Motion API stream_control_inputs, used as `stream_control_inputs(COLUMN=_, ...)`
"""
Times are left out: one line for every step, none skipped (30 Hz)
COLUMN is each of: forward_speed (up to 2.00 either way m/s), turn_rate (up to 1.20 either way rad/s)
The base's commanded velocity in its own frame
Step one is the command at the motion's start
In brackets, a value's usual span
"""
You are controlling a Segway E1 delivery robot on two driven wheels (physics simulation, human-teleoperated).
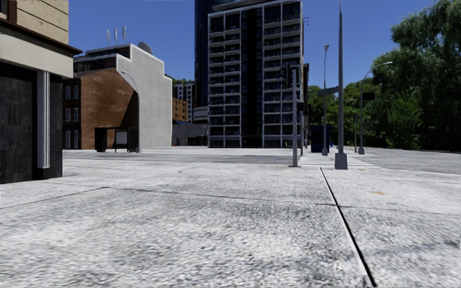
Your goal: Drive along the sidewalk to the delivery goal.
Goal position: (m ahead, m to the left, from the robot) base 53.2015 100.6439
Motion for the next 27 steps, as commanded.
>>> stream_control_inputs(forward_speed=2.00, turn_rate=0.43)
stream_control_inputs(forward_speed=2.00, turn_rate=0.43)
stream_control_inputs(forward_speed=2.00, turn_rate=0.43)
stream_control_inputs(forward_speed=2.00, turn_rate=0.41)
stream_control_inputs(forward_speed=2.00, turn_rate=0.32)
stream_control_inputs(forward_speed=2.00, turn_rate=0.22)
stream_control_inputs(forward_speed=2.00, turn_rate=0.14)
stream_control_inputs(forward_speed=2.00, turn_rate=0.14)
stream_control_inputs(forward_speed=2.00, turn_rate=0.08)
stream_control_inputs(forward_speed=2.00, turn_rate=0.06)
stream_control_inputs(forward_speed=2.00, turn_rate=0.06)
stream_control_inputs(forward_speed=2.00, turn_rate=0.06)
stream_control_inputs(forward_speed=2.00, turn_rate=0.06)
stream_control_inputs(forward_speed=2.00, turn_rate=0.06)
stream_control_inputs(forward_speed=2.00, turn_rate=0.00)
stream_control_inputs(forward_speed=2.00, turn_rate=0.00)
stream_control_inputs(forward_speed=2.00, turn_rate=0.00)
stream_control_inputs(forward_speed=2.00, turn_rate=0.00)
stream_control_inputs(forward_speed=2.00, turn_rate=0.00)
stream_control_inputs(forward_speed=2.00, turn_rate=0.00)
stream_control_inputs(forward_speed=2.00, turn_rate=0.00)
stream_control_inputs(forward_speed=2.00, turn_rate=0.00)
stream_control_inputs(forward_speed=2.00, turn_rate=0.00)
stream_control_inputs(forward_speed=2.00, turn_rate=0.00)
stream_control_inputs(forward_speed=2.00, turn_rate=0.00)
stream_control_inputs(forward_speed=2.00, turn_rate=0.00)
stream_control_inputs(forward_speed=2.00, turn_rate=0.00)
